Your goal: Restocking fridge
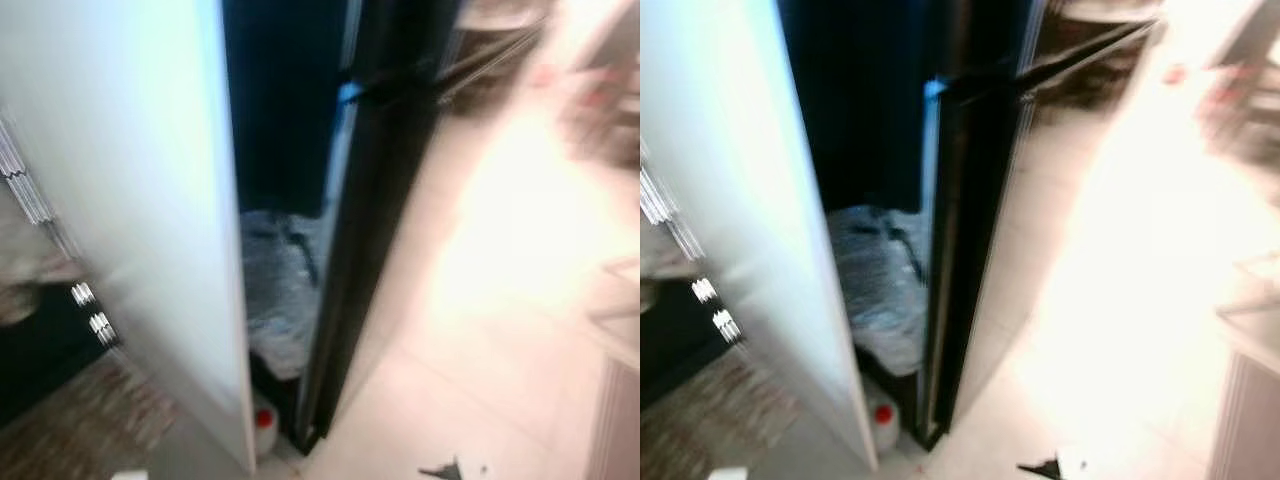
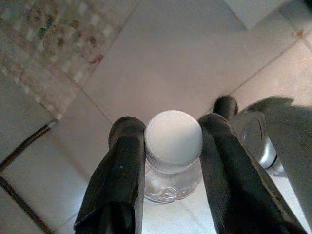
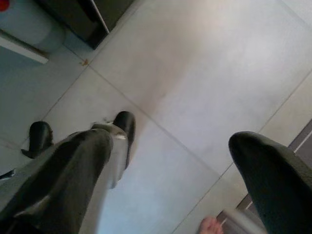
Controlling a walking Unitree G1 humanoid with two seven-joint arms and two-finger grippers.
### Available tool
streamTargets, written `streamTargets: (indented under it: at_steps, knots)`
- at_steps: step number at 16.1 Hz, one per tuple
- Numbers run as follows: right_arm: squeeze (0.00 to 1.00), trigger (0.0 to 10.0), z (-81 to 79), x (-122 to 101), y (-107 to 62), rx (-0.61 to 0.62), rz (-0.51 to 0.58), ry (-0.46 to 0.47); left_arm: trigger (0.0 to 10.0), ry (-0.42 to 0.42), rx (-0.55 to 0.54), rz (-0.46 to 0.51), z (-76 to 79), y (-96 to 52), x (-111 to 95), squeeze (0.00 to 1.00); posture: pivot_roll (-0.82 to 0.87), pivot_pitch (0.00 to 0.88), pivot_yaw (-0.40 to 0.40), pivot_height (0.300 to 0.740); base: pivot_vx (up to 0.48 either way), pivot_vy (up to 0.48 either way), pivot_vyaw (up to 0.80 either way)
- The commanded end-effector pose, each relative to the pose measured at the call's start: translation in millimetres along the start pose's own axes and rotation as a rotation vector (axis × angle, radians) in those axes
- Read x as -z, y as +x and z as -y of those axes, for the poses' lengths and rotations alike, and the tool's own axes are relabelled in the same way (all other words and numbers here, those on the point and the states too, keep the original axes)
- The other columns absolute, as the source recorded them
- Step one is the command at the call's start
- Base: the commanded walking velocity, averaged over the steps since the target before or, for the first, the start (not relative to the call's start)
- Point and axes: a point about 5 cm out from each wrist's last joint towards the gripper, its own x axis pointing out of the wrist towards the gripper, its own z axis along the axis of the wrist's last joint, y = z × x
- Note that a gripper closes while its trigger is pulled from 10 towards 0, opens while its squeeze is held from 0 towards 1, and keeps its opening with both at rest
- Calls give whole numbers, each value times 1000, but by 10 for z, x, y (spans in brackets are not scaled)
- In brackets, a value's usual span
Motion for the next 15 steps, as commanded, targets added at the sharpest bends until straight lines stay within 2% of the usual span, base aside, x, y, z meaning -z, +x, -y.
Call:
streamTargets:
  at_steps: [1, 3, 7, 10, 15]
  knots:
    - [0, 10000, 84, 12, -19, 22, -3, 1, 10000, -6, 6, 2, 35, 2, -18, 0, 129, 0, -32, 740, 0, 0, -788]
    - [0, 10000, 83, 12, -20, 19, -3, 1, 10000, 2, 3, 0, 33, 2, -20, 0, 130, 0, -32, 740, 0, 0, -788]
    - [0, 10000, 78, 10, -19, 26, 26, 58, 10000, 3, 1, -3, 27, 2, -12, 0, 124, 0, -29, 740, 0, 0, 0]
    - [0, 10000, 84, 12, -22, 23, 30, 51, 10000, 3, 2, -4, 27, 1, -4, 0, 123, 0, -34, 740, 0, 0, 0]
    - [0, 10000, 70, -9, -19, 22, 54, 55, 10000, 41, 14, 1, 2, 3, -23, 0, 106, 0, -16, 740, 0, 305, 0]
